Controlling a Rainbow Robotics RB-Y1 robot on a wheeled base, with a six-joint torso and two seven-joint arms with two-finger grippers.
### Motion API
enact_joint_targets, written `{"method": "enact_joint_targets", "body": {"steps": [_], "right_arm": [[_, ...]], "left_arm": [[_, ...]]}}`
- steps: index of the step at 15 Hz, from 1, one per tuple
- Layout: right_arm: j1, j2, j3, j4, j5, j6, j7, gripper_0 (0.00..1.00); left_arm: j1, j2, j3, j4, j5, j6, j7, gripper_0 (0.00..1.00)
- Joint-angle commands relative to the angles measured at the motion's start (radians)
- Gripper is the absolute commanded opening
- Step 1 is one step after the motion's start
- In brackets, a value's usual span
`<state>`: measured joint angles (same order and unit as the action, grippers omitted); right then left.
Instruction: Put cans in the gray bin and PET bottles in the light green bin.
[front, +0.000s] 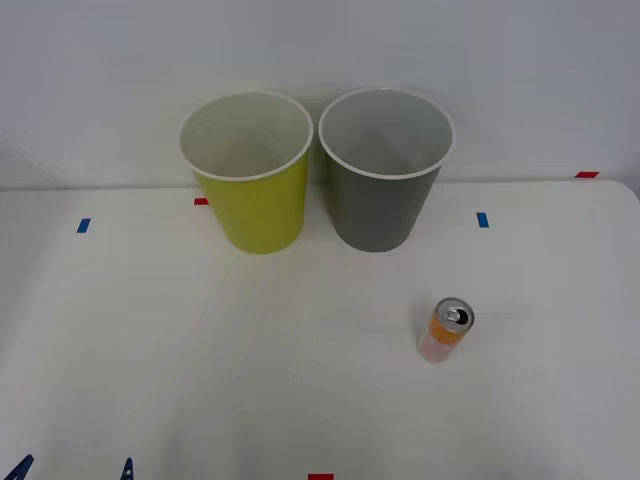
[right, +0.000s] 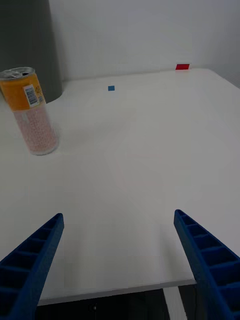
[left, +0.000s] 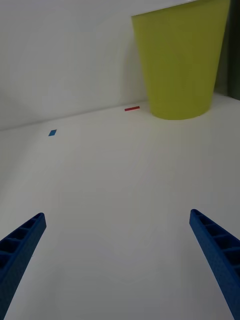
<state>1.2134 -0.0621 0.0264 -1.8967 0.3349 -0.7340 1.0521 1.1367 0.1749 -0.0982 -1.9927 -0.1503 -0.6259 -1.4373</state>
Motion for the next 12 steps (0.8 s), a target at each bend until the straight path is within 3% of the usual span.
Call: {"method": "enact_joint_targets", "body": {"steps": [1,4,7,10,12], "right_arm": [[-0.012,-0.008,0.029,0.007,-0.047,-0.042,0.020,1.00],[-0.067,-0.033,0.041,0.015,-0.079,-0.102,0.166,1.00],[-0.173,-0.070,0.092,0.114,-0.122,-0.185,0.310,1.00],[-0.301,-0.136,0.144,0.217,-0.162,-0.242,0.408,1.00],[-0.347,-0.145,0.171,0.246,-0.189,-0.246,0.434,1.00]], "left_arm": [[0.000,0.000,0.000,0.000,0.000,0.000,0.000,1.00],[0.000,0.000,0.000,0.000,0.000,0.000,0.000,1.00],[0.000,0.000,0.000,0.000,0.000,0.000,0.000,1.00],[0.000,0.000,0.000,0.000,0.000,0.000,0.000,1.00],[0.000,0.000,0.000,0.000,0.000,0.000,0.000,1.00]]}}
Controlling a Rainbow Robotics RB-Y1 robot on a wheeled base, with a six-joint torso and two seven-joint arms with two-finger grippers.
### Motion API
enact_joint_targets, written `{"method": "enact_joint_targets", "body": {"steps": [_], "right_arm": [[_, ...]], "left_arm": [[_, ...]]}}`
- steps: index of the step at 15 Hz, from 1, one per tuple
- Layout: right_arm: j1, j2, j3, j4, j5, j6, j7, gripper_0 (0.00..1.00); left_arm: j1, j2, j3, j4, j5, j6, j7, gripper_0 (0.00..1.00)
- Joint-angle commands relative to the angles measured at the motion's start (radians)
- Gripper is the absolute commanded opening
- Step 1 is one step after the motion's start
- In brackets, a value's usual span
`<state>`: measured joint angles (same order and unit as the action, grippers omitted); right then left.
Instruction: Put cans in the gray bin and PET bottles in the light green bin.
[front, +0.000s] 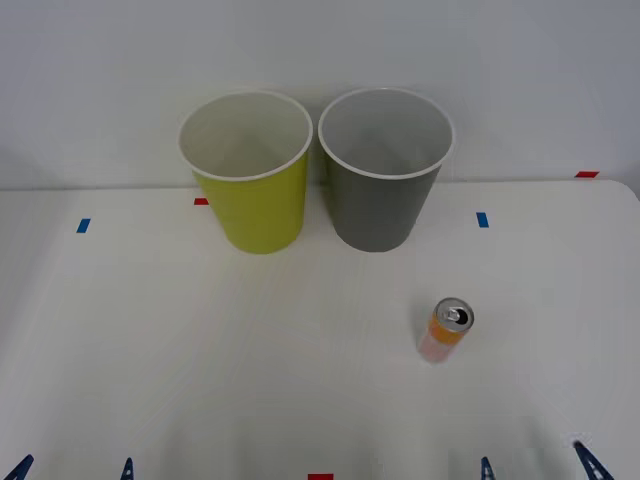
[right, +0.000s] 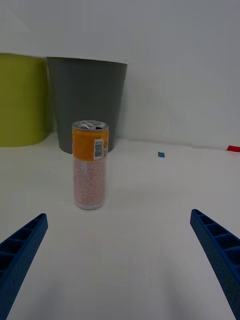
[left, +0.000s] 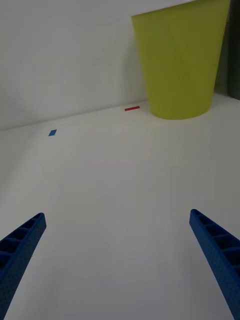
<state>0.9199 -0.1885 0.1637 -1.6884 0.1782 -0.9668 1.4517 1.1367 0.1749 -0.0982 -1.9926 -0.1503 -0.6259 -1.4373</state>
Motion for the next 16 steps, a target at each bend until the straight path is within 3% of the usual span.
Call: {"method": "enact_joint_targets", "body": {"steps": [1,6,16], "right_arm": [[-0.075,-0.005,0.042,0.053,-0.025,-0.013,0.038,1.00],[-0.194,0.113,0.048,0.110,0.049,0.040,0.047,1.00],[-0.306,0.147,0.025,0.053,0.044,0.227,0.049,1.00]], "left_arm": [[0.000,0.000,0.000,0.000,0.000,0.000,0.000,1.00],[0.000,0.000,0.000,0.000,0.000,0.000,0.000,1.00],[0.000,0.000,0.000,0.000,0.000,0.000,0.000,1.00]]}}
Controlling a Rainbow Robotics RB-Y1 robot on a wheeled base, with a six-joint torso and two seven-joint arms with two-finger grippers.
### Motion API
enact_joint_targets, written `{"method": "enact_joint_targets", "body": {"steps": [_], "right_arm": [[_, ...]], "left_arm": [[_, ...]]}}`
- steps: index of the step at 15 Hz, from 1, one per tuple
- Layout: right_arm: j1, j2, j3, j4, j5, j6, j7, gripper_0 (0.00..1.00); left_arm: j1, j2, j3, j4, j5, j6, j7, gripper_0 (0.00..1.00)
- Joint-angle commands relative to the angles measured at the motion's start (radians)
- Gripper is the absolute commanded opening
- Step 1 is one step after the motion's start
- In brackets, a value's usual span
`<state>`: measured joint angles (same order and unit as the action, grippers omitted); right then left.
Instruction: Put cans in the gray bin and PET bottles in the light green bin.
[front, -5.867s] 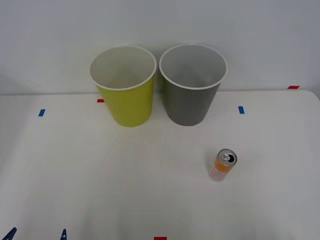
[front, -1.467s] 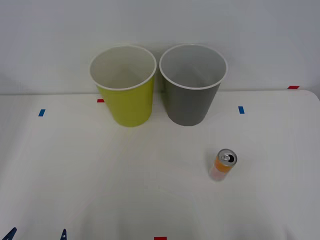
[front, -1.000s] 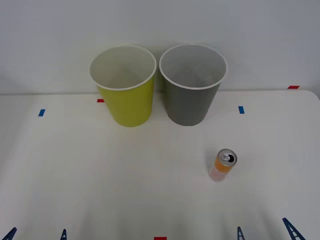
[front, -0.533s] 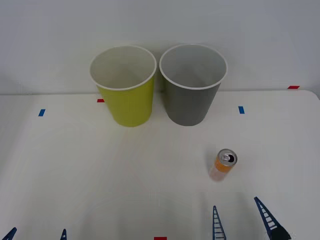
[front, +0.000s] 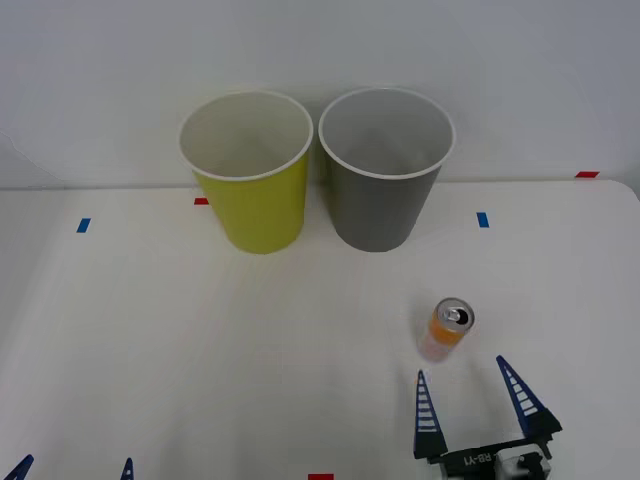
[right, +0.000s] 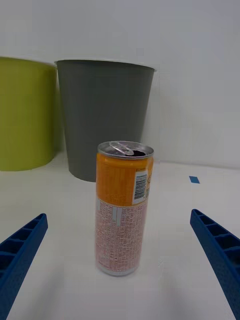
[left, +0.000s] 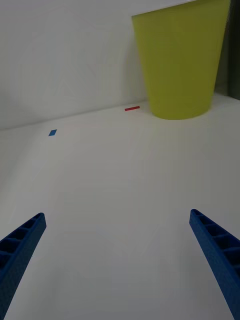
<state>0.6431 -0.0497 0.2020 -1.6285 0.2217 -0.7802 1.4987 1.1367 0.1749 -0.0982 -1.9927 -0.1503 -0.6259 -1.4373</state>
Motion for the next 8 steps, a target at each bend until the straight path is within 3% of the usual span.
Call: {"method": "enact_joint_targets", "body": {"steps": [1,8], "right_arm": [[-0.046,0.011,-0.021,-0.007,0.001,0.064,0.003,1.00],[-0.131,0.039,-0.026,-0.007,0.001,0.162,0.002,1.00]], "left_arm": [[0.000,0.000,0.000,0.000,0.000,0.000,0.000,1.00],[0.000,0.000,0.000,0.000,0.000,0.000,0.000,1.00]]}}
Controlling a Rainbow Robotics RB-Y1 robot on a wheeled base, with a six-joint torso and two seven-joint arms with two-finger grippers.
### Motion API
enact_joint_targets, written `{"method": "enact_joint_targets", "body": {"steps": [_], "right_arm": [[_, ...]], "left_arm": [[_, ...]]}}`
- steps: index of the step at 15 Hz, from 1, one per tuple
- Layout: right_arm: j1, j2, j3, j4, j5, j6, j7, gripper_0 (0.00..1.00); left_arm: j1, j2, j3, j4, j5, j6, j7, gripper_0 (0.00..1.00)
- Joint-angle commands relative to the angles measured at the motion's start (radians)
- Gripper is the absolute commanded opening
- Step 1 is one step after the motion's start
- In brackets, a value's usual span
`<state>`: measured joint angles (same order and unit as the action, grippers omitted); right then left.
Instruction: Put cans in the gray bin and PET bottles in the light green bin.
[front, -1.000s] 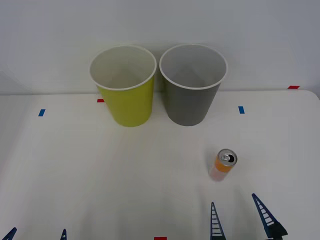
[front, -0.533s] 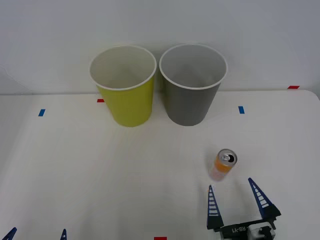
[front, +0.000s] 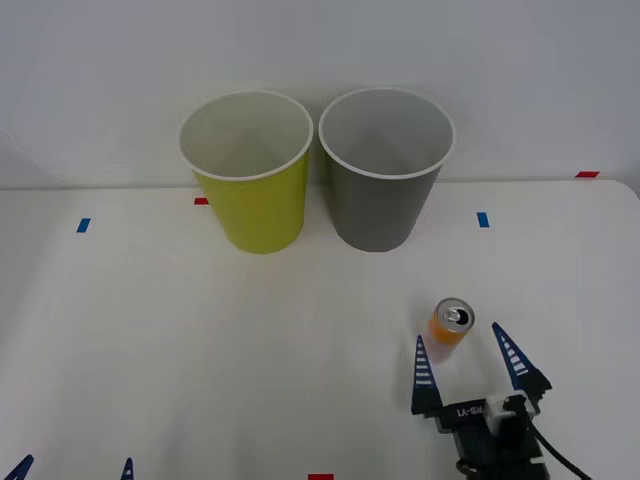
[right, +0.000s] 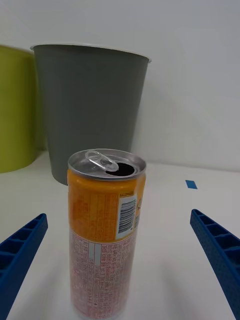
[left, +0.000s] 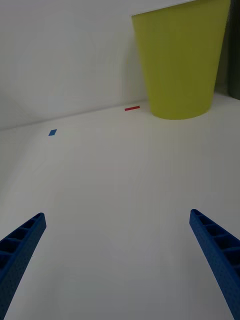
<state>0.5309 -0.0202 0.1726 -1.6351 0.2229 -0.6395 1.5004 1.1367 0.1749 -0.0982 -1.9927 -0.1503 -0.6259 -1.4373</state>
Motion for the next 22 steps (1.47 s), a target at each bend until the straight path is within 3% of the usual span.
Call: {"method": "enact_joint_targets", "body": {"steps": [1,7,9,12,18,22], "right_arm": [[-0.029,0.014,0.002,0.000,0.001,0.032,0.000,1.00],[-0.072,0.038,-0.013,0.000,0.000,0.096,0.000,1.00],[-0.077,0.038,-0.015,0.000,-0.014,0.103,0.000,0.65],[-0.091,0.038,-0.015,0.000,-0.017,0.116,-0.006,0.28],[-0.111,0.038,-0.010,-0.005,-0.036,0.178,-0.038,0.08],[-0.088,0.034,0.035,-0.184,-0.048,0.405,-0.057,0.07]], "left_arm": [[0.000,0.000,0.000,0.000,0.000,0.000,0.000,1.00],[0.000,0.000,0.000,0.000,0.000,0.000,0.000,1.00],[0.000,0.000,0.000,0.000,0.000,0.000,0.000,1.00],[0.000,0.000,0.000,0.000,0.000,0.000,0.000,1.00],[0.000,0.000,0.000,0.000,0.000,0.000,0.000,1.00],[0.000,0.000,0.000,0.000,0.000,0.000,0.000,1.00]]}}
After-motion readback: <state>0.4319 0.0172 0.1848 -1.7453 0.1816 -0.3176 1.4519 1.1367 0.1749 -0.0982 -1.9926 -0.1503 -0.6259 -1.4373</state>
